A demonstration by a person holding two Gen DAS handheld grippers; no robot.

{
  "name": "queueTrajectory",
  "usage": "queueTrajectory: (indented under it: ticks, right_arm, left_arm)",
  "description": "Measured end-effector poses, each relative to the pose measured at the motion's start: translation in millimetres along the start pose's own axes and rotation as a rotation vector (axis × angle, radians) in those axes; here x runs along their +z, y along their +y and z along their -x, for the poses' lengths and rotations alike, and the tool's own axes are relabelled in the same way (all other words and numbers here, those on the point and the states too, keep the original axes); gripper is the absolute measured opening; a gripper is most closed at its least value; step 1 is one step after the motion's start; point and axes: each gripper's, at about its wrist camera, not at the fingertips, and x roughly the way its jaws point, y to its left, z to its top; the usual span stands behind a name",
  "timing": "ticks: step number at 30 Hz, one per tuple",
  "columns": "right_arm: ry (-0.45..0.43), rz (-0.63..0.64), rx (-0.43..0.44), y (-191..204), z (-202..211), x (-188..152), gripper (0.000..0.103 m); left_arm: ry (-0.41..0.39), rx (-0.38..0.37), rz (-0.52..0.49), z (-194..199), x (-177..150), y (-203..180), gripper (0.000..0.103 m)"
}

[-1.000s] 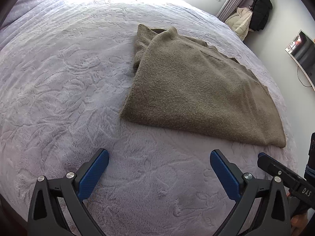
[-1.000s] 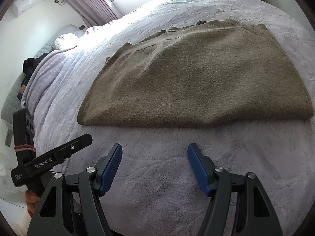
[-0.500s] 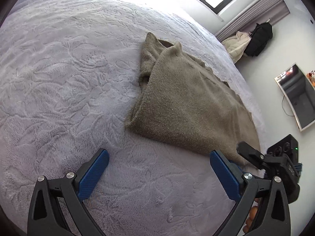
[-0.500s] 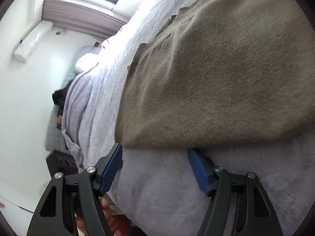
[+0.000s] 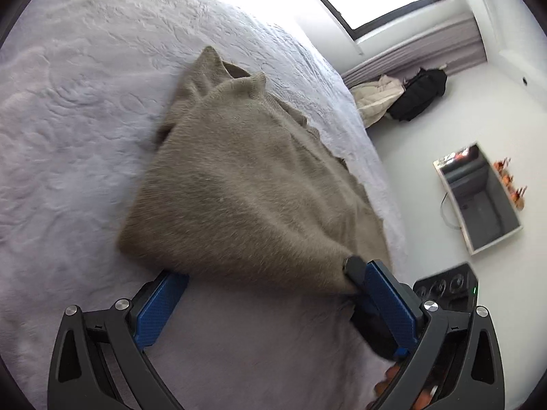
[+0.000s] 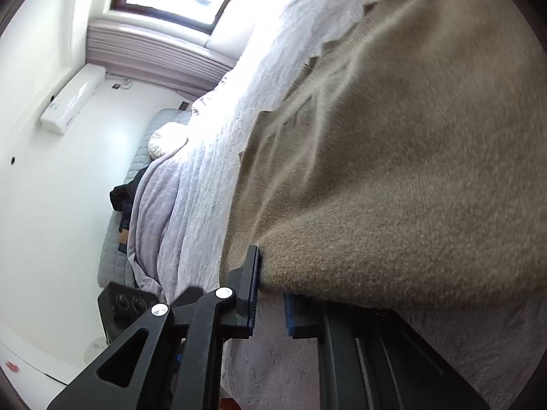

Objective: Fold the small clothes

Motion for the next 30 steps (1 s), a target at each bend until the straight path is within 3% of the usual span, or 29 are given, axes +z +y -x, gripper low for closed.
queueTrajectory:
  ticks: [5, 10, 11, 12, 13, 15, 18, 24, 30]
  right_arm:
    - [0.017, -0.005, -0.002, -7, 1, 0, 0.014]
    - [0.05, 0.008, -0.018, -13, 9, -5, 0.014]
    - [0.056, 0.018, -0.024, -12, 11, -4, 0.015]
    - [0.063, 0.031, -0.032, -11, 14, -4, 0.017]
    - [0.072, 0.047, -0.043, -9, 17, -4, 0.017]
    - [0.081, 0.082, -0.07, -6, 23, -4, 0.017]
    - [0.088, 0.13, -0.111, -1, 38, 1, 0.017]
    - [0.077, 0.268, -0.22, 25, 69, 35, 0.018]
    - [0.08, 0.327, -0.235, 46, 72, 75, 0.032]
  left_arm:
    - [-0.042, 0.005, 0.029, -20, 14, -9, 0.103]
    - [-0.097, 0.137, -0.039, -34, 34, -28, 0.1]
    - [-0.104, 0.187, -0.062, -36, 38, -33, 0.088]
    - [-0.101, 0.228, -0.078, -39, 41, -35, 0.07]
    - [-0.09, 0.279, -0.093, -43, 44, -37, 0.062]
    - [-0.077, 0.351, -0.096, -49, 47, -36, 0.029]
    - [-0.09, 0.389, -0.132, -46, 46, -33, 0.016]
    - [-0.218, 0.591, -0.518, -46, 12, -86, 0.013]
    - [-0.269, 0.646, -0.683, -52, -3, -115, 0.013]
